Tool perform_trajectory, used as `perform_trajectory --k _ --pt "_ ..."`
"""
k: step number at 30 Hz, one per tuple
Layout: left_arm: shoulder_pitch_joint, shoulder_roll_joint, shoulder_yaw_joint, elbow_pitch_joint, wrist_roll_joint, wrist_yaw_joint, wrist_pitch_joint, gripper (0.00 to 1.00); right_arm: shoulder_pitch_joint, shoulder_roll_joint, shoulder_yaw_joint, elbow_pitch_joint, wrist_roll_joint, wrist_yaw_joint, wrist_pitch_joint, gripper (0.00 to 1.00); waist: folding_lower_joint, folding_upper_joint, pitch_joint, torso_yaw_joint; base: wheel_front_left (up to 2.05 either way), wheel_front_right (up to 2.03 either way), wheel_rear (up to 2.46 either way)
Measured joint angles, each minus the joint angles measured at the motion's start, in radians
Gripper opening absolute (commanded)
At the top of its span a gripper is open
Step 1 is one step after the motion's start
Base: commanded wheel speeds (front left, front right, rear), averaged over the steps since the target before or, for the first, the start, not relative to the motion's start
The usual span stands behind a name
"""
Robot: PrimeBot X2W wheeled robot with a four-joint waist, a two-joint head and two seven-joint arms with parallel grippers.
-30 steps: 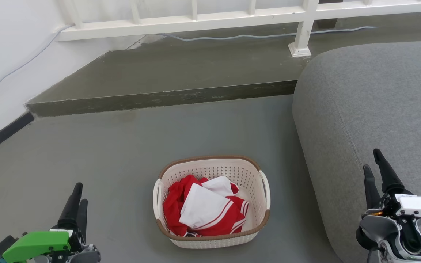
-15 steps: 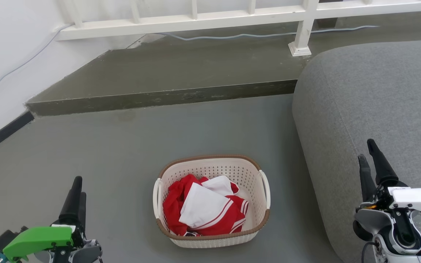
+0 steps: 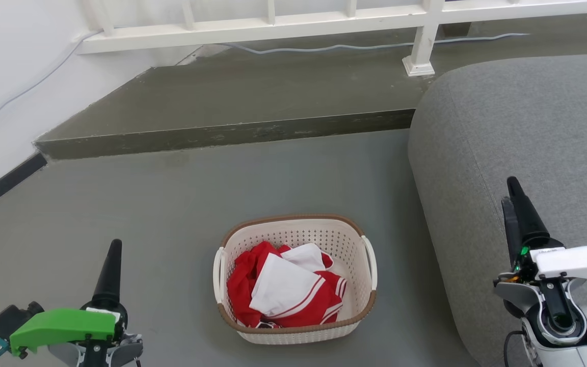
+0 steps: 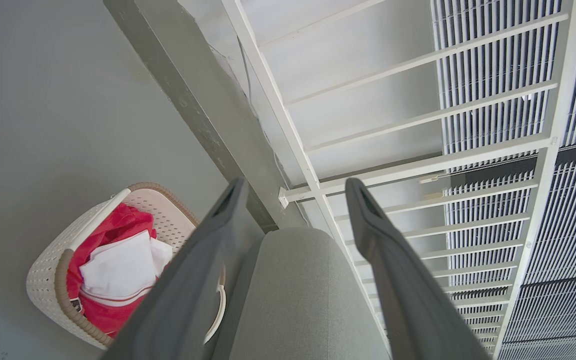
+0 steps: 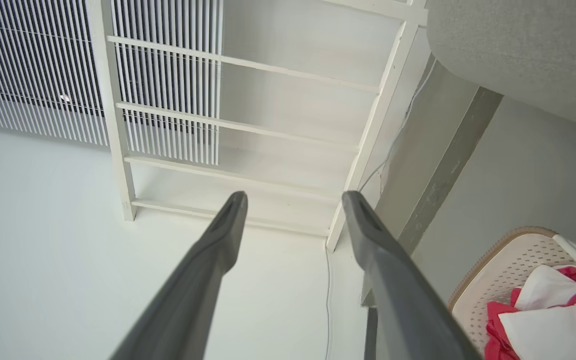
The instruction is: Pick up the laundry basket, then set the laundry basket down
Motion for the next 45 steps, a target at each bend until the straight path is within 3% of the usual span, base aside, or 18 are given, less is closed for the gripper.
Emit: perform_trajectory --k 13,25,45 --pt "-0.016 0.026 -0.035 -0.023 0.211 0.001 -0.043 1.0 -0.018 -0.047 0.085 -0.01 -0.183 0.0 -0.056 1.0 0.0 0.0 0.006 -0.002 0.0 0.0 0.0" --pt "-0.034 0.035 -0.067 -0.052 0.459 0.044 -0.084 1.0 -0.044 -0.076 0.151 -0.01 -0.38 -0.002 -0.102 1.0 0.0 0.0 0.019 -0.002 0.0 0.0 0.0" --pt "-0.045 0.03 -0.118 -0.089 0.796 0.079 -0.158 1.0 -0.1 -0.117 0.232 0.0 -0.756 -0.097 -0.171 1.0 0.0 0.0 0.036 -0.004 0.0 0.0 0.0"
